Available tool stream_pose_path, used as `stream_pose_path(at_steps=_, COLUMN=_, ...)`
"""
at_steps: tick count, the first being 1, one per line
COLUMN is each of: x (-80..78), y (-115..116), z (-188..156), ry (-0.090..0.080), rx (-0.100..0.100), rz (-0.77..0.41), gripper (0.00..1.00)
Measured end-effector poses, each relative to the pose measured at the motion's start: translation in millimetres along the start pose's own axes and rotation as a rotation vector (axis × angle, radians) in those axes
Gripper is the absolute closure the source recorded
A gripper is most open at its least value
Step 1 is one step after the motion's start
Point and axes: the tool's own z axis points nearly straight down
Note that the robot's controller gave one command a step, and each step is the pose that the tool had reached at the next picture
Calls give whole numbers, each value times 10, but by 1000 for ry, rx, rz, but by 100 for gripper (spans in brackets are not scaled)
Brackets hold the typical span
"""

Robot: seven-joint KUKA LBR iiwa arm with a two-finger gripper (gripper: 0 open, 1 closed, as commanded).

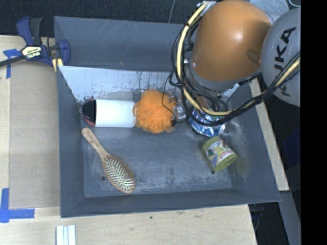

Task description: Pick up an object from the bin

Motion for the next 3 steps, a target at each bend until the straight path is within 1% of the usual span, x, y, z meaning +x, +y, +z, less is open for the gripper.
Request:
stream_pose_path(at_steps=1, x=55, y=-367, z=93, ry=-2, rx=1, rz=185, gripper=100)
stream_pose_path(at_steps=2, x=-317, y=-45, z=315, ry=-7, rx=0, rz=289, gripper=100)
stream_pose_path(at_steps=3, x=-342, y=609, z=1491, ry=-1, rx=-1, rz=318, gripper=100)
